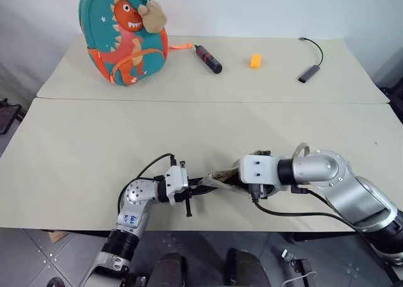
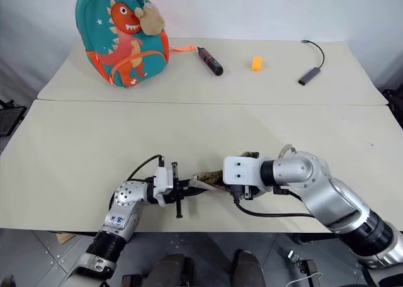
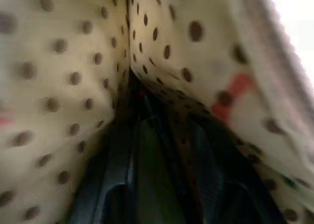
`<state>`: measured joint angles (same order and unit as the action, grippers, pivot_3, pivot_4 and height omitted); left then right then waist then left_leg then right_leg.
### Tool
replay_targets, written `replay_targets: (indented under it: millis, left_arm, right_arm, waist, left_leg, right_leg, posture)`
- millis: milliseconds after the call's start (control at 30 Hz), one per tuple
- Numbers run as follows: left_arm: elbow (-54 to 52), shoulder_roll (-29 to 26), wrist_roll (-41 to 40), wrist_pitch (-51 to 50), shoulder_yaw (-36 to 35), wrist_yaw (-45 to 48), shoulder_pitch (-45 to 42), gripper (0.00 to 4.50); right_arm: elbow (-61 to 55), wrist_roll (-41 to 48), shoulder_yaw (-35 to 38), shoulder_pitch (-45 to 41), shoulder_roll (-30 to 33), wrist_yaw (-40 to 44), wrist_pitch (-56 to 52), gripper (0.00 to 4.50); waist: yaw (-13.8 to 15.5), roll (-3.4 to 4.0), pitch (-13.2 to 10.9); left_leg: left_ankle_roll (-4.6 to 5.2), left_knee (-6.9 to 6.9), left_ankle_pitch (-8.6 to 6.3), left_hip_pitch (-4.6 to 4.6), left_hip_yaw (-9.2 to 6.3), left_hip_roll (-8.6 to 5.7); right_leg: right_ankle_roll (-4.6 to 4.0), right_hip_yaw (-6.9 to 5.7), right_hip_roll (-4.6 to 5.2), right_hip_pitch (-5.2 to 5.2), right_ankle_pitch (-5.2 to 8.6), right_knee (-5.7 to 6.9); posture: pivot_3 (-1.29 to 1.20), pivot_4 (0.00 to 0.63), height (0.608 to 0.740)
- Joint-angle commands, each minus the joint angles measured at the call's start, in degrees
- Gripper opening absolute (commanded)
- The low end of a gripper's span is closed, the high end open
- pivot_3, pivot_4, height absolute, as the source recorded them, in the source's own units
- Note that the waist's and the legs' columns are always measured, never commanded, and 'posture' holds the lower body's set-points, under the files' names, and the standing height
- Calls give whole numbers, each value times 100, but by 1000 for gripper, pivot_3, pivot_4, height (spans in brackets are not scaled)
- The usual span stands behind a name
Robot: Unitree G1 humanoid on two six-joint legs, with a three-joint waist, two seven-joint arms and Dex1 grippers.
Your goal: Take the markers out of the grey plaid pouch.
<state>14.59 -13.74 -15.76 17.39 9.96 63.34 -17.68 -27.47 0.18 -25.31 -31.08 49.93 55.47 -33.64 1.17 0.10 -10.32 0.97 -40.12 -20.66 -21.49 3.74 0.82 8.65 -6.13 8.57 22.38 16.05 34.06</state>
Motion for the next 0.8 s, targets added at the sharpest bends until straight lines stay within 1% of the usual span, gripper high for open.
replay_targets:
  millis: [33,100,300,400,467,500,533,667,800]
  left_arm:
    - [-1,63,-122,22,-33,-11,-96,0]
    - [22,66,-131,23,-44,-21,-116,0]
    - [100,80,-138,42,-56,-21,-155,0]
    - [121,103,-135,43,-60,-43,-182,0]
    - [122,108,-133,39,-67,-48,-183,0]
    - [120,108,-130,40,-68,-49,-181,0]
    - [114,107,-129,36,-70,-51,-176,0]
    - [89,90,-124,21,-89,-76,-154,0]
    - [71,73,-135,-27,-122,-112,-145,0]
  right_arm:
    - [461,-676,-346,-70,-68,-170,108,1576]
    - [561,-918,-461,-115,-67,-129,246,1576]
    - [694,-1158,-692,-115,-177,227,294,1576]
    - [707,-1228,-701,-130,-281,337,256,1050]
    - [703,-1250,-626,-141,-305,393,255,337]
    - [697,-1259,-576,-142,-296,412,283,123]
    - [680,-1253,-522,-138,-277,442,309,53]
    - [550,-1136,-217,-127,-226,505,511,53]
    - [312,-777,238,-17,-124,688,840,53]
  waist:
    - [0,-1,1]
    - [0,-2,4]
    - [-4,-16,27]
    - [-19,-17,29]
    - [-35,-17,30]
    - [-50,-17,30]
    - [-57,-17,30]
    - [-45,-17,30]
    - [-32,-17,30]
  left_leg:
    - [0,0,0,0,0,0]
    - [0,0,0,0,0,0]
    - [-1,0,1,16,2,0]
    - [-1,0,0,29,-1,1]
    - [-1,0,0,32,-6,2]
    - [-1,0,0,33,-8,2]
    - [-1,0,0,34,-12,2]
    - [-1,0,0,31,-17,0]
    - [-1,2,0,25,-17,-1]
  right_leg:
    - [0,0,0,0,0,1]
    - [0,0,0,0,0,2]
    - [0,0,-1,-14,0,1]
    - [-1,-1,-1,-29,1,-2]
    - [-2,-2,-1,-33,1,-2]
    - [-2,-2,0,-33,1,-2]
    - [-2,-2,0,-34,1,-1]
    - [-3,-3,1,-34,1,-3]
    - [-3,-4,1,-32,0,-8]
  posture:
    - [0,150,740]
    - [0,150,740]
    - [0,150,740]
    - [0,150,740]
    - [0,150,740]
    - [0,150,740]
    - [0,150,740]
    - [0,150,740]
    - [0,150,740]
